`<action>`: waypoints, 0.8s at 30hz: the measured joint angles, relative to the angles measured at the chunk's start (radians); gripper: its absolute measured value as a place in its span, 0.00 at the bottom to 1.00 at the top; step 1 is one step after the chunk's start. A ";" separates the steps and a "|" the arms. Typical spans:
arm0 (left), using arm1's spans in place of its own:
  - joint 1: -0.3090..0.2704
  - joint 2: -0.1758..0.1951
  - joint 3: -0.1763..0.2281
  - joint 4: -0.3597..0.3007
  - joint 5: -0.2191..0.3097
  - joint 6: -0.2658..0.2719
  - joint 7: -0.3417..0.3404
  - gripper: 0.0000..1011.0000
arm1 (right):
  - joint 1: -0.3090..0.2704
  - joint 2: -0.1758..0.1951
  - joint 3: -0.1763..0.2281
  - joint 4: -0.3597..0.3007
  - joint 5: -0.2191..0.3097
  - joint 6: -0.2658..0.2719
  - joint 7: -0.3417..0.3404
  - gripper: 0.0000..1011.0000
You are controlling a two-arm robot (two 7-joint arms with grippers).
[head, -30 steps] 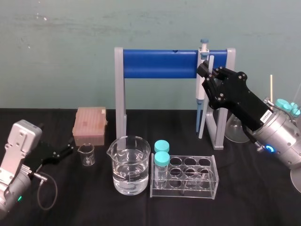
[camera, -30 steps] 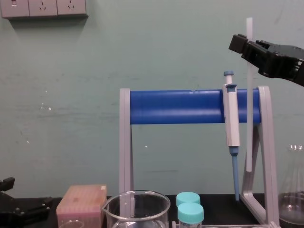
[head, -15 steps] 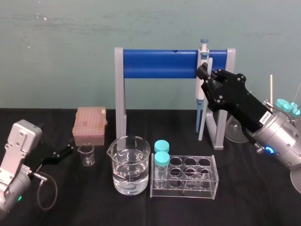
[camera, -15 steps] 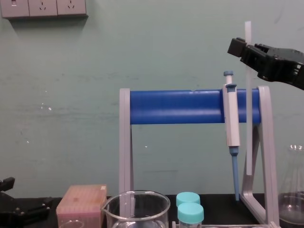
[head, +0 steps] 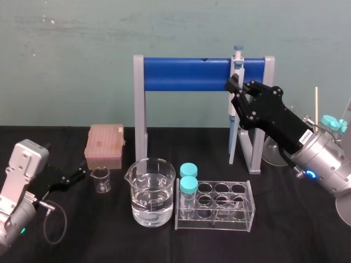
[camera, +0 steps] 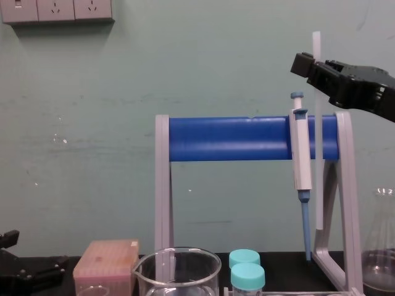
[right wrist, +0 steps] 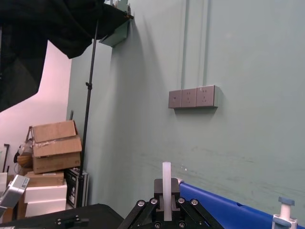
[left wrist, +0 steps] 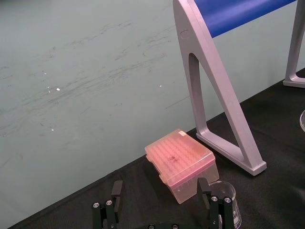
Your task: Pick up the stirring rod with one hand, then place it down.
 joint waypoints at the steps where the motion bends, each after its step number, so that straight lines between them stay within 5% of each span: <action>1: 0.000 0.000 0.000 0.000 0.000 0.000 0.000 0.99 | 0.000 0.000 0.000 0.001 0.000 0.000 0.000 0.07; 24: 0.000 0.000 0.000 0.000 0.000 0.000 0.000 0.99 | 0.002 -0.001 -0.008 0.003 -0.001 0.002 0.002 0.07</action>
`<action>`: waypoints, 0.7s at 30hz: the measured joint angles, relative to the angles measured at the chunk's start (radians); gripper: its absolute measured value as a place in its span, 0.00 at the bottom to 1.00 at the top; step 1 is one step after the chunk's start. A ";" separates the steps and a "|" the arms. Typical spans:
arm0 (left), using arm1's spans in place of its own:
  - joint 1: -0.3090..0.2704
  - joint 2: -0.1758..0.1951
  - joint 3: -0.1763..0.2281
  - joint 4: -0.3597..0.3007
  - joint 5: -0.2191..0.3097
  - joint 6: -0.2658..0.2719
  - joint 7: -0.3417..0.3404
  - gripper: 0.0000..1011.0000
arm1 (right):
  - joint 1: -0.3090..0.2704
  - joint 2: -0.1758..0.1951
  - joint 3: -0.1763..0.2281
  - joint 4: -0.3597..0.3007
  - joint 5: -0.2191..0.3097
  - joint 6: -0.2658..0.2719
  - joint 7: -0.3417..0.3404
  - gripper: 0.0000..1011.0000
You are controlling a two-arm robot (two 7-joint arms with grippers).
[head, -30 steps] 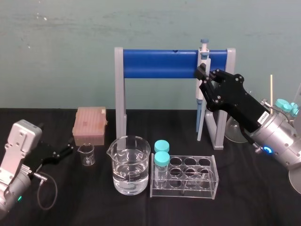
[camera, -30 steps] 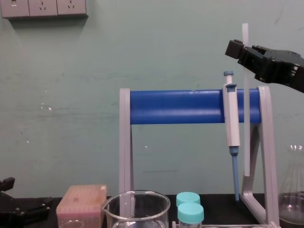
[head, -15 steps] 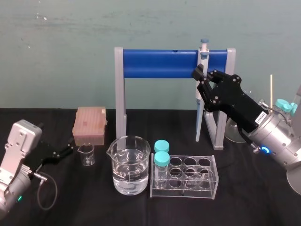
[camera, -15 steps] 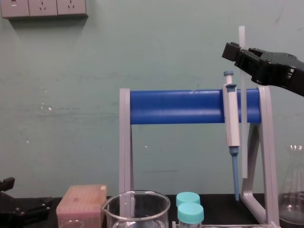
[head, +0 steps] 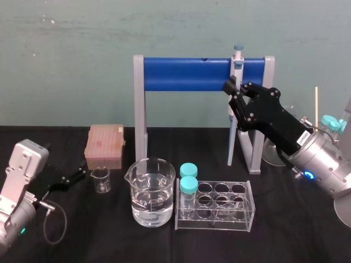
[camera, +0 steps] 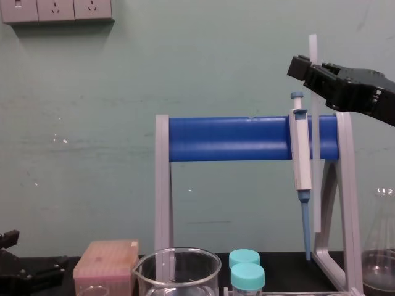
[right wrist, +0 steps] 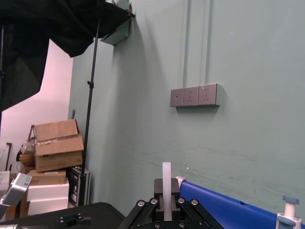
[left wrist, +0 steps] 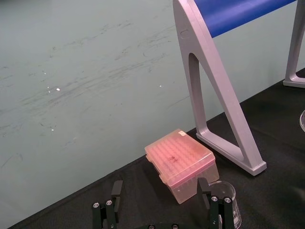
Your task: Pick up the stirring rod with one hand, then place it down.
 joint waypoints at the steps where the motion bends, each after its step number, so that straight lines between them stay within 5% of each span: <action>1: 0.000 0.000 0.000 0.000 0.000 0.000 0.000 0.99 | 0.000 0.000 0.000 0.000 0.000 0.000 0.000 0.07; 21: 0.000 0.000 0.000 0.000 0.000 0.000 0.000 0.99 | -0.011 0.007 0.001 -0.015 0.003 0.001 0.001 0.07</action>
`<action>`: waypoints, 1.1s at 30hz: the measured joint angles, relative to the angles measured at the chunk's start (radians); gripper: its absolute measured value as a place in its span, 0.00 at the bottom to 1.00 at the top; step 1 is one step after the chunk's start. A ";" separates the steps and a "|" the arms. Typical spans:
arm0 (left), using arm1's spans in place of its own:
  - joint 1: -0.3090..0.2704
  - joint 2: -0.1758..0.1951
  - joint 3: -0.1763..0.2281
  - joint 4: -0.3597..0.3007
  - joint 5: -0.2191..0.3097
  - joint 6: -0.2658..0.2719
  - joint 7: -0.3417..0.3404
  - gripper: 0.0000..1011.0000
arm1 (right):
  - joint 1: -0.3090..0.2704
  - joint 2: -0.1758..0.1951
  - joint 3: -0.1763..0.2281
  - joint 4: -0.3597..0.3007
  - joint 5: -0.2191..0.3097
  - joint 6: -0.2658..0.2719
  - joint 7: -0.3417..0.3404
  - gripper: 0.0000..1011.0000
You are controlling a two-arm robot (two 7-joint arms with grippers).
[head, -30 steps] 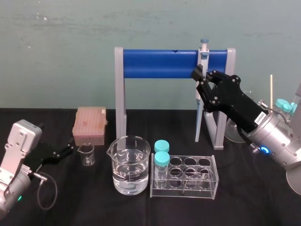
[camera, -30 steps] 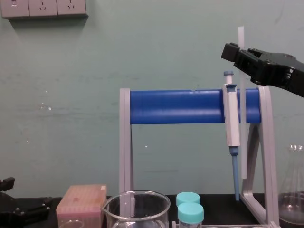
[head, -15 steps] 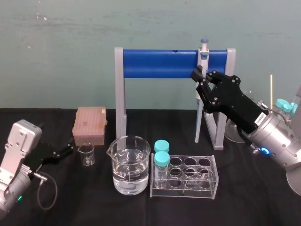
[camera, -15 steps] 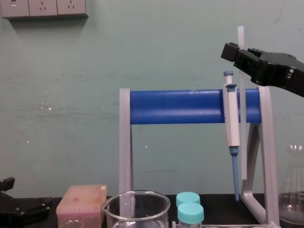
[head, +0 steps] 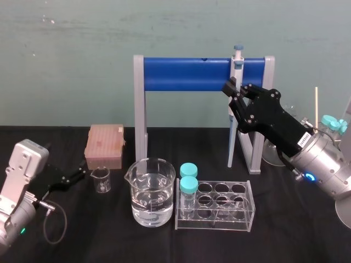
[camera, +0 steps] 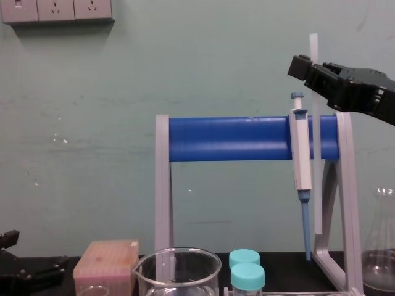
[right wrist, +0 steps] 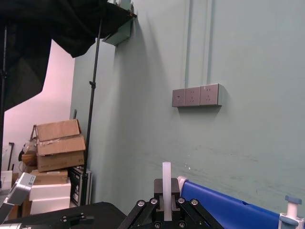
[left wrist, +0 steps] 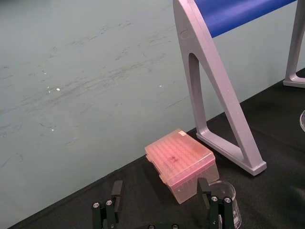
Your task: Pick up the stirring rod with one hand, then place it down.
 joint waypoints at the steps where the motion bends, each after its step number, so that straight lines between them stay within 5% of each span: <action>1: 0.000 0.000 0.000 0.000 0.000 0.000 0.000 0.99 | -0.001 0.001 0.000 -0.001 0.000 0.000 0.000 0.07; 33: 0.000 0.000 0.000 0.000 0.000 0.000 0.000 0.99 | 0.005 0.000 -0.014 0.040 0.025 -0.009 0.047 0.07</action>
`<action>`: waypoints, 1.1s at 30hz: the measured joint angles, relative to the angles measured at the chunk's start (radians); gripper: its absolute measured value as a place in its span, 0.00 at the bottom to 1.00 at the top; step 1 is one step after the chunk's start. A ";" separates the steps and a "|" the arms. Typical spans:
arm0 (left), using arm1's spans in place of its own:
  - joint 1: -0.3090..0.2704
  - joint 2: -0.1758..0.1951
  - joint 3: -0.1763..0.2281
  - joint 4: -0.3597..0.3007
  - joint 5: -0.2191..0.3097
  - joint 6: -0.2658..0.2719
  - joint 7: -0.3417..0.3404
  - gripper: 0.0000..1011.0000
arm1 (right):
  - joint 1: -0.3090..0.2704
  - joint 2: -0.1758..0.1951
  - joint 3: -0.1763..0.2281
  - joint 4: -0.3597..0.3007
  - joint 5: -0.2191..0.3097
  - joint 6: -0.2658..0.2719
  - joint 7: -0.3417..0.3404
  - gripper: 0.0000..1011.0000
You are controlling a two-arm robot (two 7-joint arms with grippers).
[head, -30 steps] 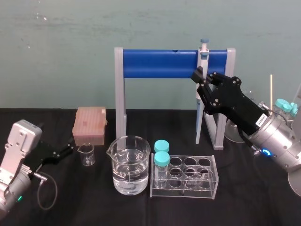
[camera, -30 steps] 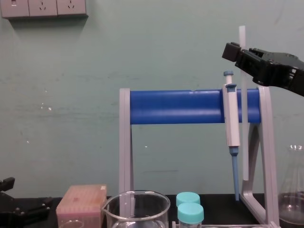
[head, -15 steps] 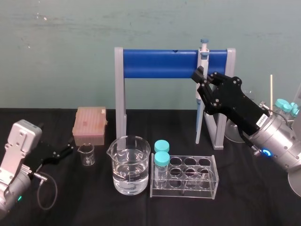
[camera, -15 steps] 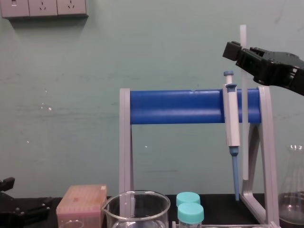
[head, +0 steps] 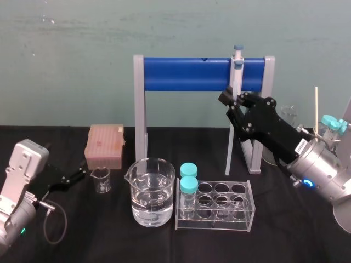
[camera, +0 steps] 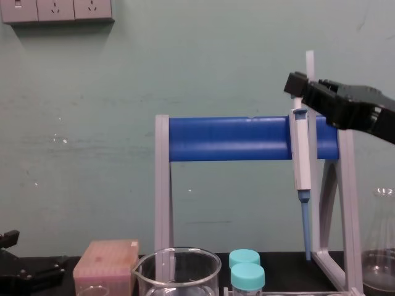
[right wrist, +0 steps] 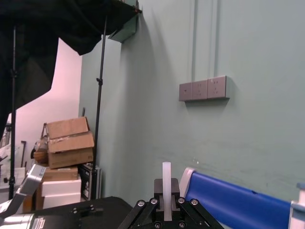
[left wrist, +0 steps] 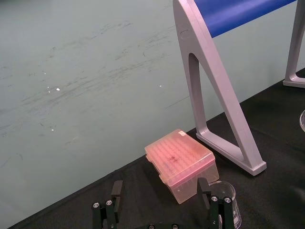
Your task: Pick up the stirring rod with one hand, then place it down.
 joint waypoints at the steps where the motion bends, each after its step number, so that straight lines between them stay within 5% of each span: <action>1: 0.000 0.000 0.000 0.000 0.000 0.000 0.000 0.99 | 0.000 0.001 -0.003 0.006 0.004 0.000 0.006 0.07; 16: 0.000 0.000 0.000 0.000 0.000 0.000 0.000 0.99 | 0.003 0.005 -0.023 0.038 0.018 -0.007 0.029 0.07; 33: 0.000 0.000 0.000 0.000 0.000 0.000 0.000 0.99 | 0.002 -0.013 -0.054 0.134 -0.029 -0.012 0.029 0.07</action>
